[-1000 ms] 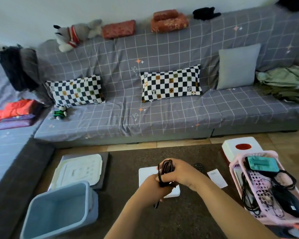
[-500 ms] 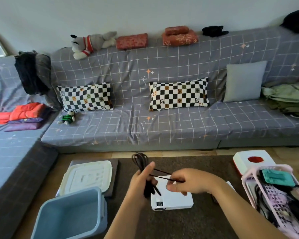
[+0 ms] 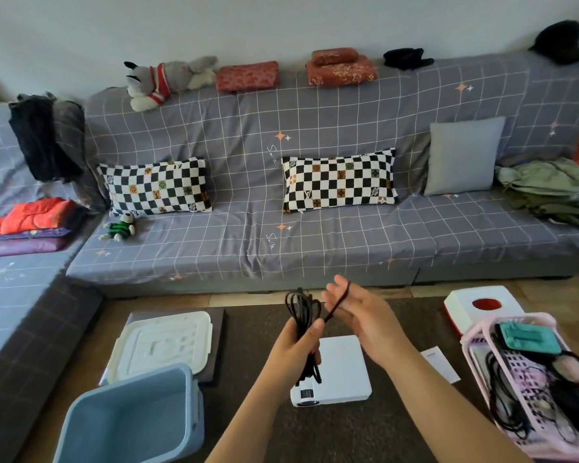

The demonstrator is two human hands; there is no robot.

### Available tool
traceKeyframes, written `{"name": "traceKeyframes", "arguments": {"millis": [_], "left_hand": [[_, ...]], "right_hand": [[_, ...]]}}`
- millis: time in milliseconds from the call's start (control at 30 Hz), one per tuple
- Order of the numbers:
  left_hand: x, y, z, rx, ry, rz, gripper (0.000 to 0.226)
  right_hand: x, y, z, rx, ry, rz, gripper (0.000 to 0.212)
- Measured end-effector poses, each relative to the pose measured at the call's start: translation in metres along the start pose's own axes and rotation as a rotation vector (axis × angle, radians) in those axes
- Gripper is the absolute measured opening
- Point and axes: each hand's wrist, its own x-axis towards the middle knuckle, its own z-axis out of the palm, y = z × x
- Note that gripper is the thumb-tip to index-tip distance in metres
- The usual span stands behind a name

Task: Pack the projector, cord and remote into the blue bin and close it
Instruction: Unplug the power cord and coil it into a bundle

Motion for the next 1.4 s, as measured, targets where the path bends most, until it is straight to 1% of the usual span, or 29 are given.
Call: {"name": "traceKeyframes", "arguments": {"millis": [33,67,100,133,167,233,267,300,367,400,467,500,533,567,633,733,800,867,967,1067,1100,1167,1200,1233,1267,1300,1333,1367,1400], "left_hand": [[0.001,0.000,0.000,0.092,0.003,-0.013,0.024],[0.001,0.001,0.000,0.213,-0.004,-0.014,0.029],[0.002,0.002,0.001,0.386,-0.018,0.014,0.033],[0.002,0.001,0.003,0.599,-0.030,0.072,0.036],[0.002,0.001,0.003,0.823,-0.031,0.154,0.040],[0.006,0.003,0.001,1.212,0.000,0.355,0.049],[0.009,0.005,0.001,1.334,-0.007,0.430,0.046],[0.010,0.006,0.001,1.378,-0.030,0.487,0.040],[0.007,0.003,0.003,1.256,-0.023,0.570,0.027],[0.003,0.001,0.005,1.106,0.028,0.553,0.024],[-0.002,0.002,0.007,0.607,0.134,0.326,0.018],[-0.001,0.005,0.008,0.348,0.148,0.184,0.014],[0.002,0.007,0.006,0.179,0.153,0.086,0.010],[0.004,0.010,0.002,0.121,0.142,0.016,0.014],[0.009,0.016,-0.001,0.054,0.075,-0.056,0.023],[0.013,0.022,-0.002,-0.098,0.014,-0.230,0.028],[0.015,0.027,-0.006,-0.099,-0.036,-0.319,0.035],[0.017,0.030,-0.013,-0.103,-0.088,-0.353,0.041],[0.018,0.034,-0.019,-0.028,-0.165,-0.333,0.047],[0.021,0.033,-0.023,0.016,-0.122,-0.304,0.050],[0.024,0.031,-0.026,0.008,-0.089,-0.299,0.052],[0.028,0.026,-0.032,-0.068,-0.051,-0.300,0.055],[0.031,0.023,-0.033,-0.142,-0.048,-0.306,0.053],[0.032,0.019,-0.035,-0.220,-0.048,-0.310,0.051],[0.033,0.016,-0.034,-0.275,-0.052,-0.310,0.050],[0.033,0.012,-0.031,-0.290,-0.057,-0.290,0.050],[0.032,0.008,-0.027,-0.297,-0.072,-0.253,0.054],[0.030,0.005,-0.021,-0.308,-0.086,-0.200,0.058],[0.028,0.003,-0.014,-0.333,-0.095,-0.142,0.059]], "right_hand": [[0.000,0.000,0.000,-0.292,-0.056,-0.027,0.044],[0.000,0.001,0.002,-0.496,-0.124,-0.049,0.057],[0.000,0.002,0.004,-0.631,-0.168,-0.065,0.069],[0.001,0.004,0.006,-0.709,-0.176,-0.078,0.074],[0.001,0.005,0.008,-0.757,-0.155,-0.098,0.071],[0.001,0.005,0.009,-0.813,-0.111,-0.124,0.044],[0.001,0.005,0.008,-0.854,-0.109,-0.095,0.033],[0.002,0.003,0.006,-0.892,-0.135,-0.030,0.026],[0.002,-0.005,0.000,-0.894,-0.232,0.136,0.032],[0.001,-0.010,-0.003,-0.815,-0.276,0.236,0.038],[0.002,-0.017,-0.011,-0.636,-0.370,0.375,0.049],[0.003,-0.020,-0.014,-0.640,-0.399,0.389,0.055],[0.004,-0.022,-0.015,-0.715,-0.406,0.377,0.061],[0.004,-0.022,-0.014,-0.826,-0.390,0.320,0.064],[0.006,-0.019,-0.009,-0.964,-0.269,0.100,0.057],[0.008,-0.011,-0.009,-0.836,-0.093,-0.090,0.047],[0.005,-0.010,-0.010,-0.713,-0.075,-0.142,0.051],[0.001,-0.009,-0.011,-0.614,-0.117,-0.148,0.053],[-0.001,-0.008,-0.012,-0.499,-0.115,-0.177,0.053],[-0.002,-0.011,-0.016,-0.412,-0.051,-0.214,0.053],[-0.004,-0.012,-0.017,-0.430,-0.058,-0.236,0.052],[-0.006,-0.016,-0.015,-0.627,-0.141,-0.229,0.047],[-0.007,-0.018,-0.012,-0.732,-0.233,-0.166,0.043],[-0.008,-0.019,-0.010,-0.734,-0.359,-0.043,0.038],[-0.008,-0.021,-0.008,-0.611,-0.495,0.117,0.034],[-0.009,-0.023,-0.007,-0.394,-0.597,0.236,0.032],[-0.008,-0.026,-0.006,-0.114,-0.616,0.287,0.034],[-0.005,-0.026,-0.007,0.179,-0.564,0.286,0.038],[-0.003,-0.024,-0.005,0.477,-0.465,0.280,0.042]]}}
